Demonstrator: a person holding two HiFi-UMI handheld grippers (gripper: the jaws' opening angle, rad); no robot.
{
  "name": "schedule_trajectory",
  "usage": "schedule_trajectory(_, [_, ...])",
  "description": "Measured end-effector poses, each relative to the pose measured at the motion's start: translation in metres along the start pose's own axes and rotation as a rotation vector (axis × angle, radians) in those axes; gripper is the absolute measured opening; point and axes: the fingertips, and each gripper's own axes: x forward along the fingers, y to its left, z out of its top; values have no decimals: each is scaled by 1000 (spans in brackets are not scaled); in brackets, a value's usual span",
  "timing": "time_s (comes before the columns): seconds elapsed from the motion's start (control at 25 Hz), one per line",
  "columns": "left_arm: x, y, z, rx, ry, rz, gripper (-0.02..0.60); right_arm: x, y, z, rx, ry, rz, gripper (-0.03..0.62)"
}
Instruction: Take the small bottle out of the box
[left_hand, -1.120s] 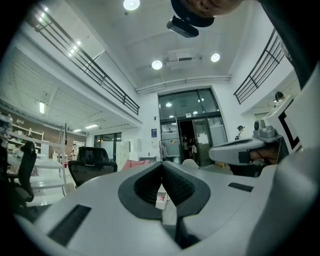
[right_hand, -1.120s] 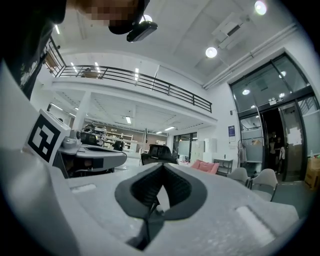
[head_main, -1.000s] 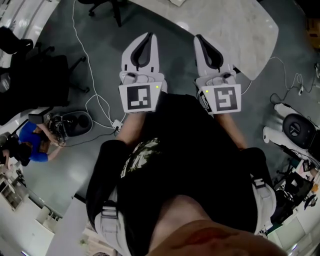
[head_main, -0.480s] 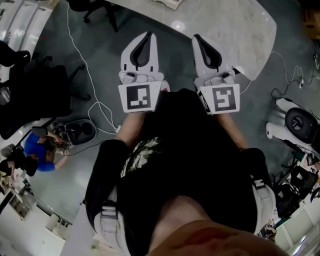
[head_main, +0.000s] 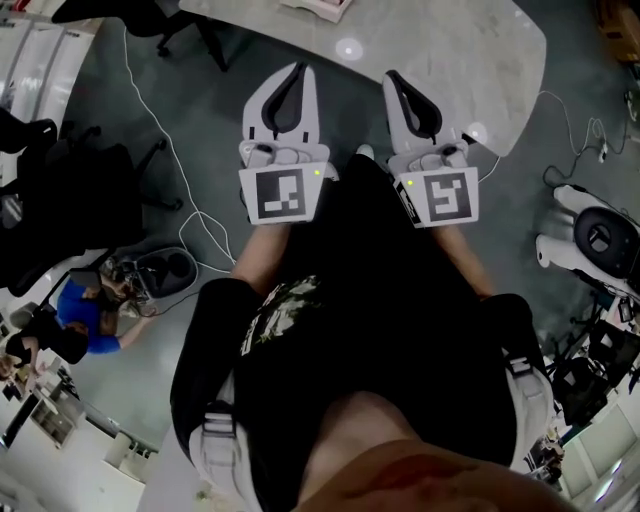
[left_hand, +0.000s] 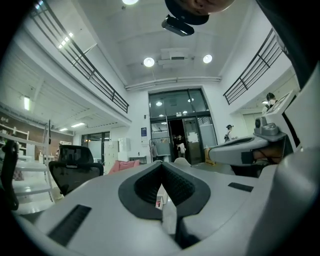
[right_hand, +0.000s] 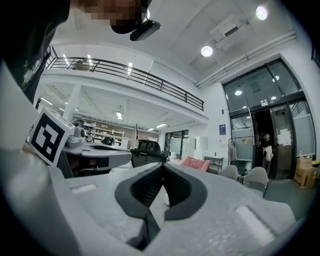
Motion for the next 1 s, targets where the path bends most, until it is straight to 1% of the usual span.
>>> schedule_trajectory(0.2, [-5, 20, 3, 1, -15, 27, 14, 15, 10, 4, -6, -16, 13, -5])
schedule_trajectory(0.4, [-12, 26, -7, -3, 16, 22, 14, 18, 13, 4, 1, -11, -5, -5])
schedule_trajectory(0.68, [2, 24, -16, -13, 24, 7, 14, 20, 9, -13, 15, 23, -7, -5])
schedule_trajectory(0.84, [18, 27, -15, 0, 15, 6, 14, 33, -2, -16, 23, 10, -6, -5])
schedule_trajectory(1.0, [35, 38, -13, 5, 28, 6, 14, 58, -10, -12, 32, -8, 3, -5])
